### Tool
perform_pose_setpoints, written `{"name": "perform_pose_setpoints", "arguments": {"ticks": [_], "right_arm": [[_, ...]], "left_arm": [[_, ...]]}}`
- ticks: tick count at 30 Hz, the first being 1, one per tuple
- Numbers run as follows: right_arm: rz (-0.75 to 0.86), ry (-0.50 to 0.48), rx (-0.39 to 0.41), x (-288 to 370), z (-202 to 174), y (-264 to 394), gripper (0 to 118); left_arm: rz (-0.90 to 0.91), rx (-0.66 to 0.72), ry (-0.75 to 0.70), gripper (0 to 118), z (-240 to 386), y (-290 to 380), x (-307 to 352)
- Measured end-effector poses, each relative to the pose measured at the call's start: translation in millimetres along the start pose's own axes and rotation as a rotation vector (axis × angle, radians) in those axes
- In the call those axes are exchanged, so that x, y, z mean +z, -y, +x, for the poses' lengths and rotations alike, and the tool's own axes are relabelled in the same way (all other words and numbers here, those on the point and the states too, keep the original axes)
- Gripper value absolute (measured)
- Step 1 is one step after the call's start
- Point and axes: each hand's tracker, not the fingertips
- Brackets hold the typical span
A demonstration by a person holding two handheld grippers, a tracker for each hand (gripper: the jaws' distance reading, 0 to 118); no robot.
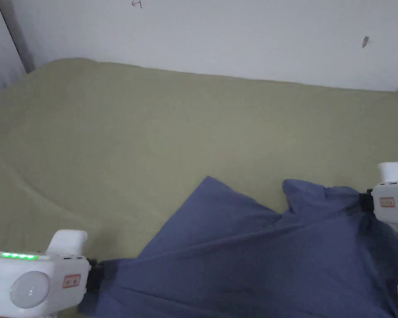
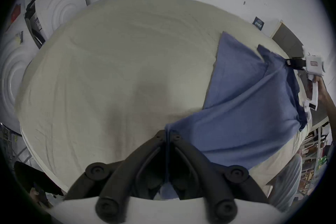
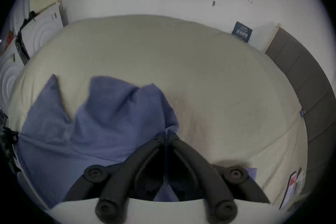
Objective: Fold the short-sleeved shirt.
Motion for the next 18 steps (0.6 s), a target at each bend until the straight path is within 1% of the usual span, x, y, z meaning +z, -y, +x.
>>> {"name": "perform_pose_setpoints", "arguments": {"ticks": [2, 4, 7, 10, 12, 14, 18], "right_arm": [[0.059, 0.001, 0.005, 43, 6, -5, 3], [0.131, 0.025, 0.019, 89, 12, -8, 3], [0.241, 0.043, -0.009, 157, 26, -11, 3], [0.322, 0.053, -0.059, 220, 45, -12, 3], [0.371, 0.073, -0.064, 259, 59, -14, 3], [0.414, 0.11, -0.052, 286, 69, -17, 3], [0.479, 0.152, -0.086, 328, 86, -26, 3]], "left_arm": [[0.065, 0.012, 0.023, 3, 7, -9, 25], [0.117, -0.012, 0.039, 3, 19, -21, 49], [0.225, -0.07, 0.023, 3, 38, -43, 88], [0.321, -0.083, 0.037, 3, 55, -69, 129], [0.385, -0.095, 0.029, 3, 68, -90, 158], [0.42, -0.093, 0.038, 3, 78, -108, 180], [0.501, -0.117, 0.044, 2, 99, -148, 218]]}}
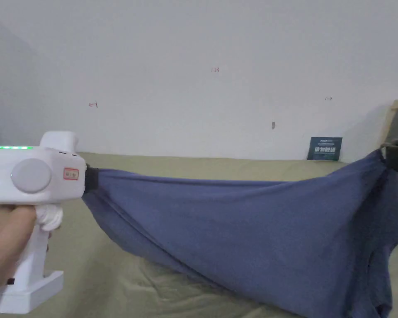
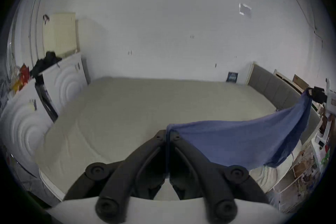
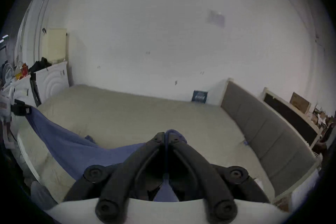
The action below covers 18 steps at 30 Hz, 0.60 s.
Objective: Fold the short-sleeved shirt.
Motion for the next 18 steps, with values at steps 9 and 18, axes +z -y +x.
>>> {"name": "perform_pose_setpoints", "arguments": {"ticks": [9, 18], "right_arm": [[0.038, 0.023, -0.095, -24, 10, -46, 3], [0.024, 0.066, -0.106, -131, -2, -105, 3]], "left_arm": [[0.07, -0.042, -0.104, 2, 17, -83, -22], [0.058, -0.056, -0.21, 2, 24, -144, -85]]}}
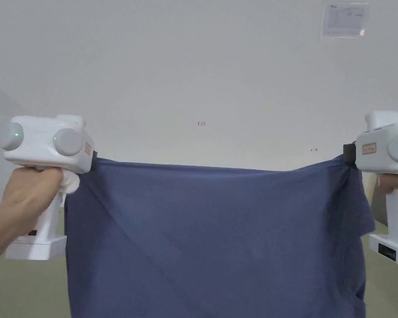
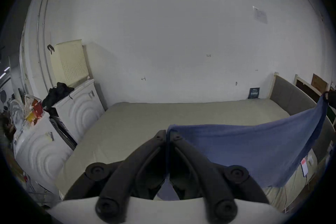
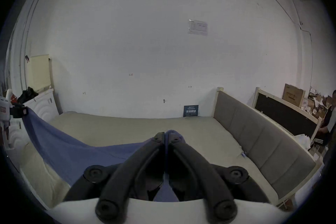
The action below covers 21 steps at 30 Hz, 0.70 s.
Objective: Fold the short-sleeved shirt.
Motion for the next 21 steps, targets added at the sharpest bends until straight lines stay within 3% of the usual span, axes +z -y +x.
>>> {"name": "perform_pose_setpoints", "arguments": {"ticks": [14, 21], "right_arm": [[0.088, 0.02, 0.043, -117, -26, -121, 3], [0.098, 0.036, 0.049, -156, -34, -123, 3]], "left_arm": [[0.117, -0.051, -0.126, 2, 23, -111, -77], [0.141, -0.065, -0.158, 2, 33, -122, -123]]}}
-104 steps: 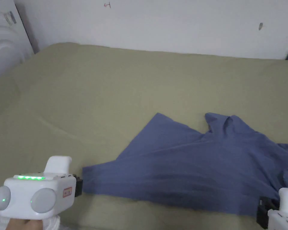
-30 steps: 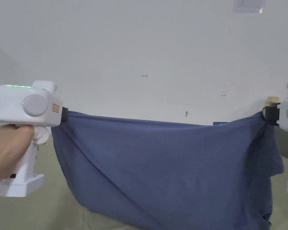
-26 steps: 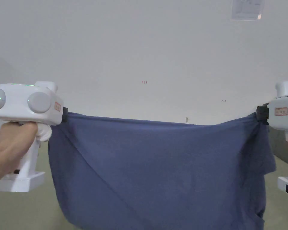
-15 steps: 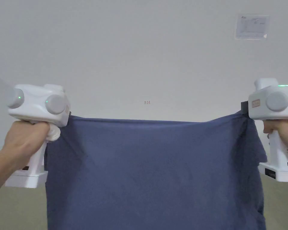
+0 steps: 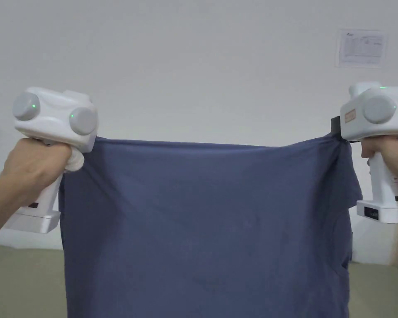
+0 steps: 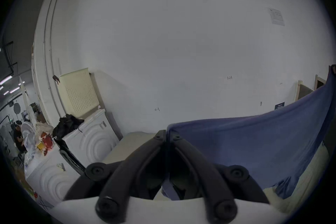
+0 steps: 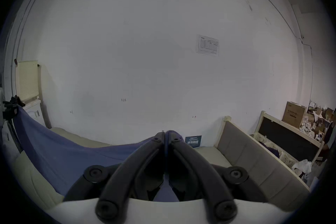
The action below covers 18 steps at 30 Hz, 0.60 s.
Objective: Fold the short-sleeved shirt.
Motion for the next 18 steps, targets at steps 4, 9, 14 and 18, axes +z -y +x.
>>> {"name": "perform_pose_setpoints", "arguments": {"ticks": [4, 9, 14, 18], "right_arm": [[-0.047, 0.003, 0.036, -22, -8, 43, 3], [-0.144, -0.006, -0.003, -41, -16, 133, 3], [-0.249, -0.03, -0.033, -37, -22, 228, 3], [-0.32, -0.048, -0.058, -9, -20, 291, 3]], "left_arm": [[-0.039, 0.039, 0.039, 2, 10, 30, -29], [-0.137, 0.043, 0.07, 2, 30, 107, -65], [-0.24, 0.029, 0.103, 2, 42, 194, -81], [-0.285, 0.004, 0.115, 2, 40, 254, -67]]}}
